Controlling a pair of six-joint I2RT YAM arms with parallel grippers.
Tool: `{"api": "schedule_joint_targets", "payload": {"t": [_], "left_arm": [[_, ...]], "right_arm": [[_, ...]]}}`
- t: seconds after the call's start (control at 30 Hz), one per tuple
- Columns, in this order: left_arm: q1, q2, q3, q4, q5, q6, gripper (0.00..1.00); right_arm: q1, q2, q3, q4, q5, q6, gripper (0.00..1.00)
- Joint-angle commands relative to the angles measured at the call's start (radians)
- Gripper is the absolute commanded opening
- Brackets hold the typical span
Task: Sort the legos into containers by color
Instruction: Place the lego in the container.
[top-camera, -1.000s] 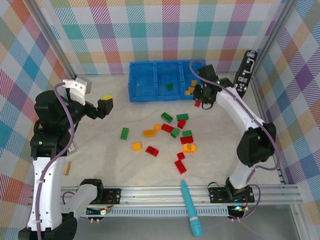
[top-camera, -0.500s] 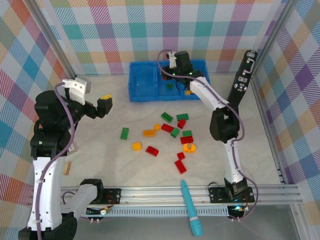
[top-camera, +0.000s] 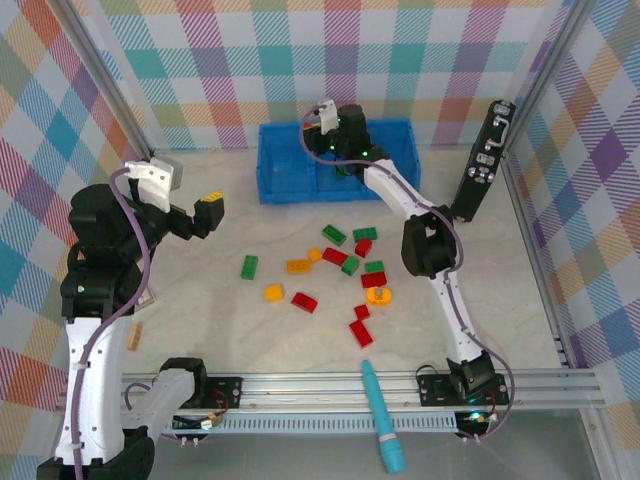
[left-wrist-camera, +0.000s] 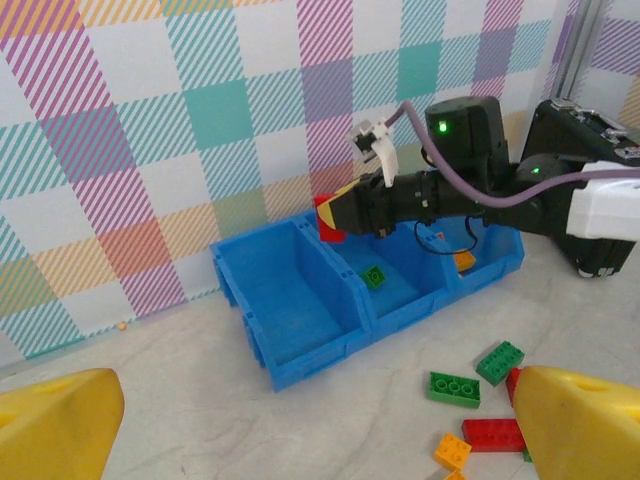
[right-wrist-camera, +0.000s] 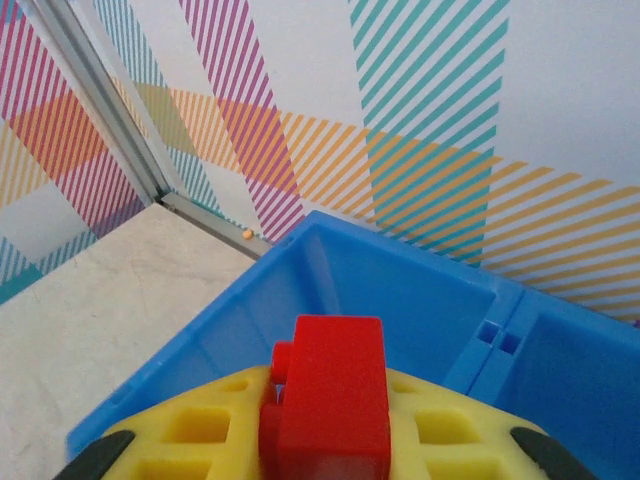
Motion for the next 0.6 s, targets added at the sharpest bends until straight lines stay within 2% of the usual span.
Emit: {"api": "schedule_joint_targets", "payload": {"t": [0.0,0.27,0.57], "left_arm": [[0.013,-0.014,0.017,0.013,-0.008,0.021,1.0],[0.013,-0.013,0.007,0.024,-0.01,0.023,1.0],[0.012,-0.007,0.001,0.026,-0.003,0.022,1.0]], "right_arm": [[0.011,0.055,0.046,0.107,-0.046,-0.075,0.26],[0.017,0.177,0.234,-0.012,-0.079,-0.16,0.3],[0.022,0.194,0.232,-0.076,-0.08,-0.212,0.41]]}}
